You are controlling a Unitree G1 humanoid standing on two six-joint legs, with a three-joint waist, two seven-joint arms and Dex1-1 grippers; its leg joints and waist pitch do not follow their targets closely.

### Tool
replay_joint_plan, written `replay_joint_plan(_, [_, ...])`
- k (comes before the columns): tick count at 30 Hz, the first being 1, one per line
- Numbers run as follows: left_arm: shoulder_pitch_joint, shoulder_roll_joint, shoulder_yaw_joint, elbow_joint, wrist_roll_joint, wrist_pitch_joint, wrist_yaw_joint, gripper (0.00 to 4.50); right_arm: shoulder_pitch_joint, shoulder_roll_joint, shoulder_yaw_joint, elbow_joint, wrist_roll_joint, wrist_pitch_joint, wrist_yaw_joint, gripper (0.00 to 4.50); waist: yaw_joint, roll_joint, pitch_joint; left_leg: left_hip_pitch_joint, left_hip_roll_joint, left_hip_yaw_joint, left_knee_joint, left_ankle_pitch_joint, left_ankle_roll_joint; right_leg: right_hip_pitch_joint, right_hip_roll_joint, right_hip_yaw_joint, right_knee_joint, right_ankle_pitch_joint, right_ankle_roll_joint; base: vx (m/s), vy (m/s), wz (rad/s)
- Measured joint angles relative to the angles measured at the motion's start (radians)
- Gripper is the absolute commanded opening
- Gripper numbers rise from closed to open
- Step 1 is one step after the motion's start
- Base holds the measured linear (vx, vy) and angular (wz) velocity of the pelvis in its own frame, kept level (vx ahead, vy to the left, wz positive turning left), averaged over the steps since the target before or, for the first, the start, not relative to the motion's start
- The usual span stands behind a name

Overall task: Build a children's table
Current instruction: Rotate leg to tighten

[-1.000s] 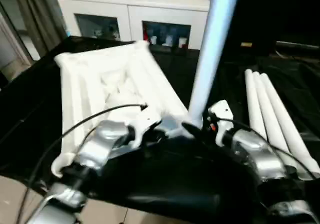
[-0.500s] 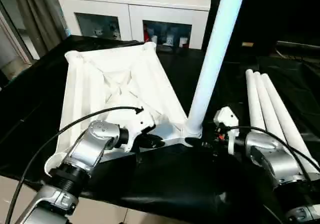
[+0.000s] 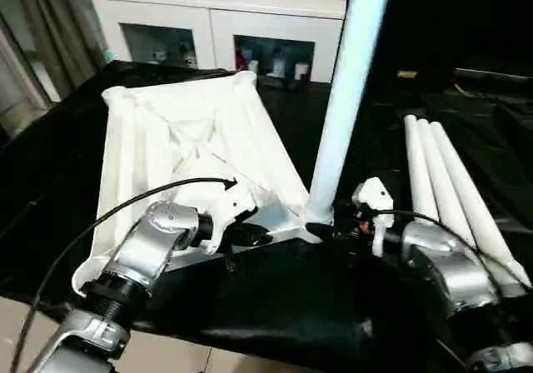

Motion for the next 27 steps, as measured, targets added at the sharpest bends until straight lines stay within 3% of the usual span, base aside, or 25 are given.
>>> replay_joint_plan(8, [-0.099,-0.19,0.023,0.155,0.05,0.049,0.304,0.0,-0.052,0.188,-0.099,0.087,-0.041,0.0,-0.463,2.74,0.002,0.004,-0.004,0.002,-0.001,0.0,0.0,0.0,0.0,0.003,-0.001,0.001,0.0,0.001,0.0,0.0,0.0,0.0])
replay_joint_plan(11, [-0.113,-0.222,0.024,0.175,0.056,0.054,0.347,0.0,-0.072,0.223,-0.107,0.108,-0.065,-0.008,-0.536,2.74,0.002,0.006,-0.005,0.001,-0.001,0.0,0.0,0.0,0.0,0.003,-0.001,0.001,-0.001,0.001,0.0,0.0,0.0,0.0])
replay_joint_plan(13, [-0.114,-0.223,0.024,0.175,0.056,0.053,0.346,0.0,-0.069,0.223,-0.107,0.109,-0.07,-0.023,-0.533,2.74,0.002,0.007,-0.005,0.0,-0.001,0.0,0.0,0.0,0.0,0.002,-0.001,0.001,-0.001,0.001,0.001,0.0,0.0,0.0])
replay_joint_plan(14, [-0.114,-0.222,0.023,0.174,0.056,0.051,0.344,0.0,-0.068,0.222,-0.108,0.109,-0.069,-0.028,-0.529,3.3,0.002,0.007,-0.006,-0.001,-0.001,0.0,0.0,0.0,0.0,0.002,-0.001,0.001,-0.001,0.0,0.002,0.0,0.0,0.0])
replay_joint_plan(20, [-0.088,-0.173,0.018,0.14,0.059,0.026,0.306,0.0,-0.039,0.183,-0.097,0.082,-0.029,-0.028,-0.396,3.87,-0.008,0.007,-0.005,-0.002,-0.001,0.0,-0.002,0.0,0.0,0.001,0.0,0.001,-0.001,0.0,0.002,0.0,0.0,0.0])
replay_joint_plan(23, [-0.057,-0.126,0.012,0.097,0.054,0.005,0.247,0.0,-0.035,0.116,-0.062,0.07,-0.031,-0.027,-0.287,3.87,-0.009,0.006,-0.005,-0.002,0.0,0.0,-0.005,0.0,0.0,0.0,0.0,0.0,-0.001,0.0,0.002,0.0,0.0,0.0])
replay_joint_plan(27, [-0.023,-0.062,-0.005,0.046,0.036,-0.031,0.132,0.0,-0.03,0.036,-0.04,0.059,-0.029,-0.025,-0.154,3.87,0.003,0.006,-0.005,-0.001,0.0,0.0,-0.005,0.0,0.0,-0.003,0.0,-0.001,-0.001,0.0,0.003,0.0,0.0,0.0])
